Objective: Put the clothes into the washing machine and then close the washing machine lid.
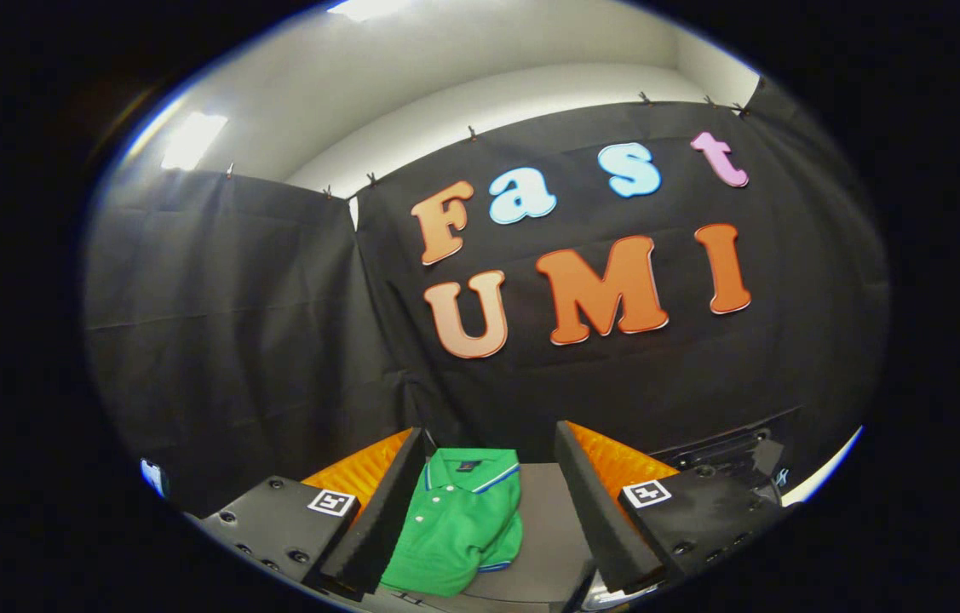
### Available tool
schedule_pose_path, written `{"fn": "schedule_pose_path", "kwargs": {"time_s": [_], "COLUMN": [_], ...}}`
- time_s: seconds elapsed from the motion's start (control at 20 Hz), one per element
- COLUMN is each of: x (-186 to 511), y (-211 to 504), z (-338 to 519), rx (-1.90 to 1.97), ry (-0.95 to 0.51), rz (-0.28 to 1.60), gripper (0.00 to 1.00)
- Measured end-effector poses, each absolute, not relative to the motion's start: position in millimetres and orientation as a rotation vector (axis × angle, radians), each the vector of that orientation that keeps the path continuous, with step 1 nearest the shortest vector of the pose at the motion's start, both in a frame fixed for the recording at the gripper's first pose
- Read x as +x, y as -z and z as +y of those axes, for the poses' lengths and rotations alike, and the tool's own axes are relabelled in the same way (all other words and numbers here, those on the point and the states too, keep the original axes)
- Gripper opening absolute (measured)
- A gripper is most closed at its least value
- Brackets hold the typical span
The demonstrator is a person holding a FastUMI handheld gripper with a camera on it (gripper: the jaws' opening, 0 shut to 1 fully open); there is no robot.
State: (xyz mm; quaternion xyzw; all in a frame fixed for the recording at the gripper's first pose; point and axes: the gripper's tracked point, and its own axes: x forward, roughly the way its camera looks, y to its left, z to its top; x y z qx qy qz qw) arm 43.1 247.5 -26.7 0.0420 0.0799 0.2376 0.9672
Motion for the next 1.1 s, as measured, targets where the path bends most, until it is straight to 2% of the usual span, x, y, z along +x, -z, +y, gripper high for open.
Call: {"fn": "schedule_pose_path", "kwargs": {"time_s": [0.35,0.95,1.1], "x": [63.3,98.4,102.7], "y": [90.1,190.8,243.8], "z": [336.7,369.3,356.6], "rx": [-0.007,-0.249,-0.312], "ry": [-0.589,-0.550,-0.510], "rz": [0.311,0.586,0.706], "gripper": [0.98,0.98,0.97]}}
